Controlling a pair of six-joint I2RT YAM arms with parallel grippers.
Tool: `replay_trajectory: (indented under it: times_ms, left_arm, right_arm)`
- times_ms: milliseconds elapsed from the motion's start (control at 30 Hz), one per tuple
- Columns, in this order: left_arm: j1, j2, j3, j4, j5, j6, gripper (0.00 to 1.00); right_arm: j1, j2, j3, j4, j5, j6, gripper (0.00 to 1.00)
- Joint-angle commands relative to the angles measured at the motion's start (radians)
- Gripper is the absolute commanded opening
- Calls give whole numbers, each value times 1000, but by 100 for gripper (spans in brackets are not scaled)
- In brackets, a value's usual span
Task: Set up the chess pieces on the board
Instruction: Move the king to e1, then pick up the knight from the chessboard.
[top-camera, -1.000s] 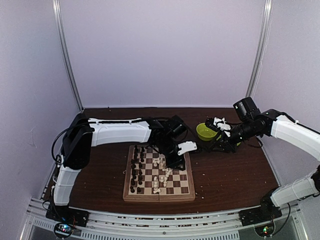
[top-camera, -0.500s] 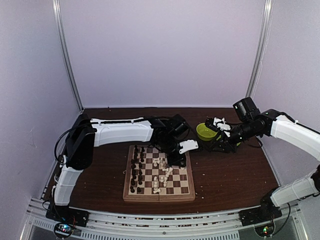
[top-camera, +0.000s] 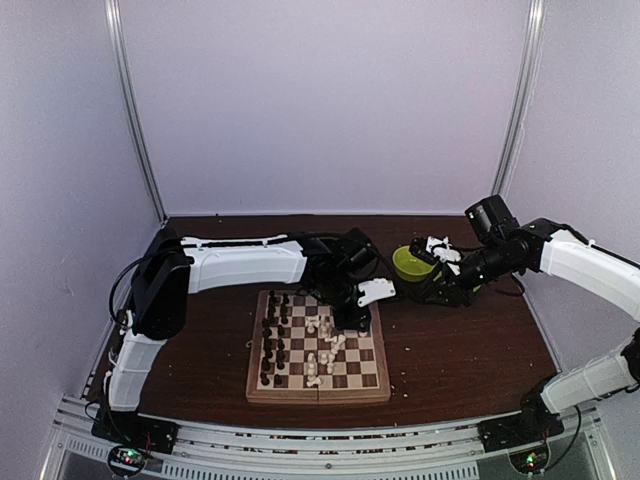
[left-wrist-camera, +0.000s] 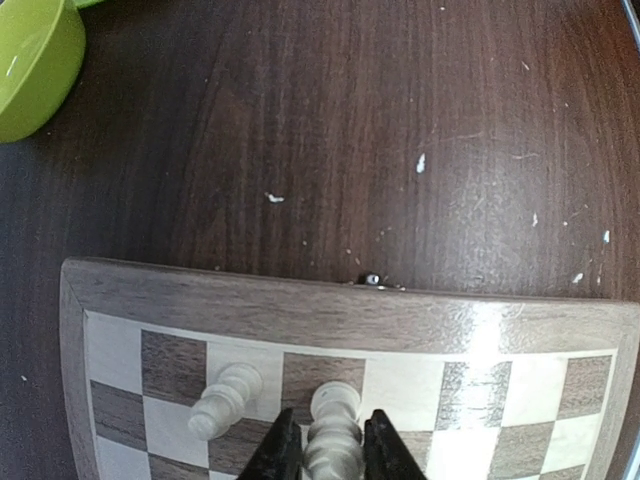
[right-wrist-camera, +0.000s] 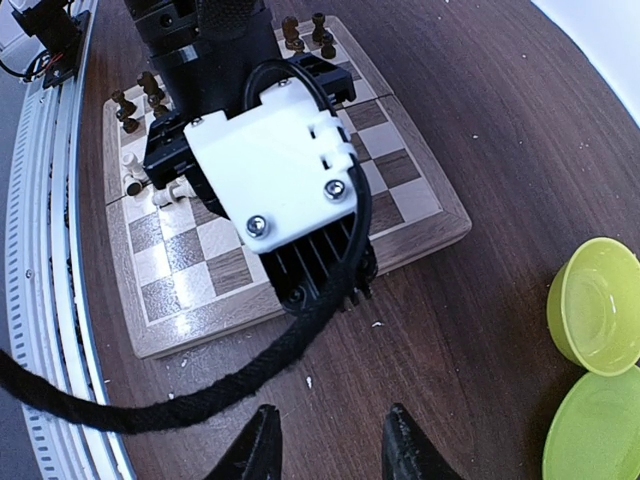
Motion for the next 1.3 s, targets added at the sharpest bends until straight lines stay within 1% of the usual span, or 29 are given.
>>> replay_trajectory:
  times_ms: [0,200,333,400,500,600,700,733,833,900,967,1133,1267]
  left_arm:
    - [1,17,31,2,-19,-8,26]
    - [1,-42,0,2,6,-19,36]
    - [1,-141,-50,5,12,-48,44]
    - [1,-198,-98,17,-13,-71,45]
    - [6,-262,-174,28,-79,-123,45]
    - [14,-286,-225,-17,-115,-154,44]
    - [15,-339,-313,-31,-88,-168,43]
    - [14,-364,-360,-27,-70,-171,43]
    - [13,-422,-435,-21,-4,-173,43]
    - [13,-434,-463,-22,36,-172,43]
    - [10,-429,-477,-28,47,-174,43]
    - [4,-403,-491,-28,20,-173,41]
    - [4,-389,-493,-35,-3,-167,36]
  right_arm:
    - [4,6,10,-11,15,-9,35]
    - [4,6,11,-11,14,-9,35]
    - [3,7,12,-12,13,-7,35]
    - [4,8,12,-11,14,-8,35]
    - [5,8,13,-12,13,-9,35]
    - [6,9,13,-14,12,-9,35]
    - [5,6,12,-15,13,-8,35]
    - [7,6,12,-14,12,-9,35]
    - [8,12,13,-14,10,-9,35]
    - [14,18,16,-15,10,-12,35]
    - [21,23,16,-19,13,-13,35]
    - [30,27,15,-19,19,-13,35]
    - [30,25,16,-18,23,-10,35]
